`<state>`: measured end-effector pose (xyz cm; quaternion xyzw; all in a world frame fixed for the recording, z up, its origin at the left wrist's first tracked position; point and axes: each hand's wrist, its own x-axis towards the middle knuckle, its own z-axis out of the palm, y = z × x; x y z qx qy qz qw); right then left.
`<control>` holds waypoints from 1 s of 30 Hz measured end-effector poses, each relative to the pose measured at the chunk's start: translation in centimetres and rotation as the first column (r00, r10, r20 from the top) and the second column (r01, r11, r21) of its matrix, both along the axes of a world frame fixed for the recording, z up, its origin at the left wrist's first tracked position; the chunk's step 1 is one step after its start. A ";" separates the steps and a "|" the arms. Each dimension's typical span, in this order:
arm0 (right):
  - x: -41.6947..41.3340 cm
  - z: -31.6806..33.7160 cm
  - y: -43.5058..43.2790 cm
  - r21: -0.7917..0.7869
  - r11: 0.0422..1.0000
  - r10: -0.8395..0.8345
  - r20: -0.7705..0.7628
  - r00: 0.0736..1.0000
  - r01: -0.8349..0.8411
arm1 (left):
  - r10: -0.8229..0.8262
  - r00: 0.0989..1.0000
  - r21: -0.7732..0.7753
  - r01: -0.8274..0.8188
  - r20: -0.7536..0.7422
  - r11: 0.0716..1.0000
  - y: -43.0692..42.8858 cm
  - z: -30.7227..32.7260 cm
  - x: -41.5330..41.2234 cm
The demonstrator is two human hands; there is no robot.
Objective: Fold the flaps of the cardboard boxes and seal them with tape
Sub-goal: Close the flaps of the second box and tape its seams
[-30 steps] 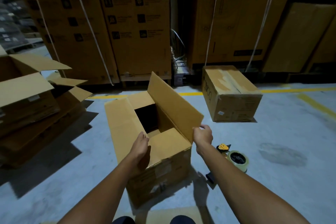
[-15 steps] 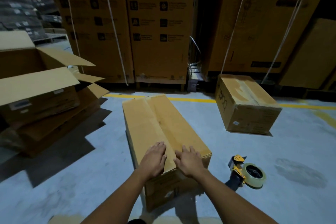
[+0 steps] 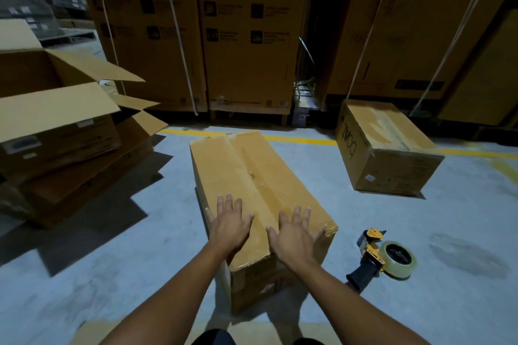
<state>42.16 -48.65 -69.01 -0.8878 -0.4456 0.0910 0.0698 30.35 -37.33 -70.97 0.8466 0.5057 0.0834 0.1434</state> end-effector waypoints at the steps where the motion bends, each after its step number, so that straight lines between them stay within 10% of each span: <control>1: 0.1 0.2 0.6 -0.003 1.000 0.027 0.015 1.000 -0.027 | -0.007 1.000 0.002 0.007 -0.006 1.000 1.0 0.1 0.1; 20: 4.4 -2.9 20.0 -0.089 0.969 0.241 0.163 0.957 -0.229 | 0.079 0.995 0.118 -0.071 -0.068 0.990 33.4 -1.4 6.9; 30: 7.6 -1.1 19.0 -0.064 0.947 0.321 0.157 0.934 -0.314 | 0.219 0.933 0.100 -0.198 -0.285 0.975 31.0 0.9 3.5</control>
